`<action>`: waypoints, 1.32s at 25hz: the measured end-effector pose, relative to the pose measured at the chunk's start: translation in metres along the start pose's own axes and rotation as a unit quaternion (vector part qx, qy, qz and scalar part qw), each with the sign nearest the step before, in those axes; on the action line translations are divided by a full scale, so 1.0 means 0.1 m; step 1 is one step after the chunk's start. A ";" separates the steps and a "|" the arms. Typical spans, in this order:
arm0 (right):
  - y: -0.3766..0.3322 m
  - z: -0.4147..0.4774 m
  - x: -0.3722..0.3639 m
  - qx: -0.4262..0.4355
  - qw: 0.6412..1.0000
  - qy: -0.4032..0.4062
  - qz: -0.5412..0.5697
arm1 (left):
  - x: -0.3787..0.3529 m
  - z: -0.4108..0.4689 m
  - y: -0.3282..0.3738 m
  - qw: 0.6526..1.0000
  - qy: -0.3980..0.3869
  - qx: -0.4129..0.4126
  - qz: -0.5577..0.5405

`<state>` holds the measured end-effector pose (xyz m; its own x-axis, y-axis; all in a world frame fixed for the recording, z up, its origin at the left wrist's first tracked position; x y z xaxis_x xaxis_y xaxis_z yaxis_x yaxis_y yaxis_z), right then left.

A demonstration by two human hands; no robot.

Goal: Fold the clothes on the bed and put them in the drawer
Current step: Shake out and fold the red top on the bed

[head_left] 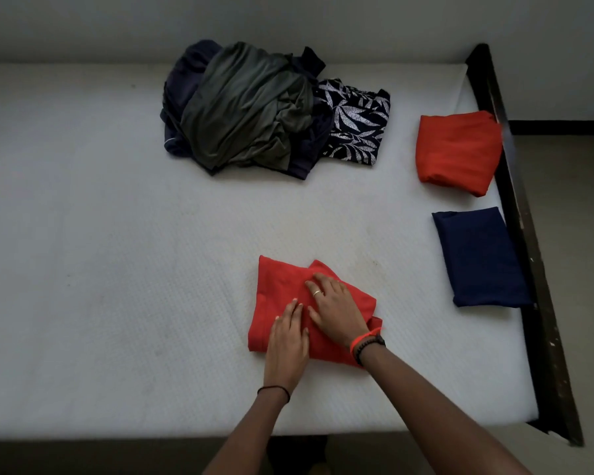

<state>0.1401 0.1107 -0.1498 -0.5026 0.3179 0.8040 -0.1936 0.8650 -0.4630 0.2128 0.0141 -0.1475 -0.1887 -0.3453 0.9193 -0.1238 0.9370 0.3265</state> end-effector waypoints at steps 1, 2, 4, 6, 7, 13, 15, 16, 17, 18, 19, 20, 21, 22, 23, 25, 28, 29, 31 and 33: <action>-0.03 0.03 0.05 -0.001 1.000 -0.009 -0.001 | 0.07 -0.05 -0.02 0.999 0.013 0.039 -0.026; -0.05 0.06 0.09 -0.008 1.000 -0.021 -0.003 | 0.15 -0.09 -0.06 0.994 0.024 0.093 -0.046; -0.05 0.11 0.11 -0.040 0.998 -0.051 0.003 | 0.07 -0.22 -0.25 0.954 -0.023 0.269 -0.133; -0.01 0.14 0.09 -0.075 0.994 -0.076 0.009 | -0.17 -0.46 -0.34 0.850 -0.139 0.441 -0.251; 0.00 0.16 0.08 -0.084 0.993 -0.087 0.012 | -0.26 -0.57 -0.29 0.791 -0.194 0.488 -0.315; 0.11 0.25 0.04 -0.103 0.987 -0.112 0.045 | -0.48 -0.45 0.03 0.567 -0.152 0.506 -0.633; 0.15 0.25 0.05 -0.107 0.985 -0.114 0.071 | -0.46 -0.37 0.03 0.570 -0.140 0.491 -0.644; 0.17 0.26 0.05 -0.110 0.983 -0.117 0.084 | -0.42 -0.33 0.02 0.579 -0.133 0.482 -0.644; 0.19 0.26 0.04 -0.114 0.981 -0.122 0.099 | -0.38 -0.30 0.00 0.593 -0.122 0.472 -0.641; 0.21 0.27 0.04 -0.121 0.977 -0.129 0.121 | -0.34 -0.25 -0.02 0.600 -0.107 0.462 -0.644; 0.23 0.27 0.02 -0.132 0.970 -0.136 0.155 | -0.28 -0.19 -0.04 0.601 -0.090 0.449 -0.655; 0.25 0.27 0.02 -0.145 0.959 -0.140 0.197 | -0.20 -0.13 -0.05 0.592 -0.075 0.434 -0.675; 0.27 0.26 0.02 -0.155 0.947 -0.142 0.241 | -0.12 -0.07 -0.04 0.581 -0.067 0.419 -0.694; 0.28 0.24 0.04 -0.162 0.934 -0.140 0.285 | -0.03 -0.03 -0.04 0.575 -0.069 0.408 -0.705; 0.28 0.21 0.09 -0.167 0.920 -0.133 0.329 | 0.07 0.01 -0.04 0.578 -0.083 0.396 -0.709; 0.30 0.11 0.21 -0.185 0.885 -0.104 0.415 | 0.29 0.02 -0.01 0.587 -0.127 0.373 -0.707; 0.33 -0.09 0.38 -0.209 0.793 -0.075 0.568 | 0.63 0.00 0.08 0.590 -0.198 0.326 -0.712; 0.32 -0.20 0.45 -0.225 0.749 -0.066 0.620 | 0.75 0.01 0.11 0.592 -0.225 0.311 -0.708; 0.26 -0.40 0.54 -0.249 0.657 -0.083 0.707 | 0.88 0.04 0.16 0.596 -0.279 0.293 -0.694; 0.14 -0.65 0.68 -0.268 0.591 -0.098 0.755 | 1.04 0.07 0.25 0.604 -0.331 0.268 -0.674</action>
<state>0.1581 0.1694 -0.0772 0.1401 0.8786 -0.4565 0.8676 -0.3311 -0.3709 0.1835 0.0013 -0.0450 0.1090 -0.8870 -0.4488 -0.8640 -0.3078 0.3984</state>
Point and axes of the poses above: each hand's wrist, its own z-axis towards the middle knuckle, its own x-axis out of the back of the hand, y = z × x, the point moved 7 cm from there along z, towards the middle knuckle, and after that the axes turned 11 degrees about z, right-handed, at the moved point
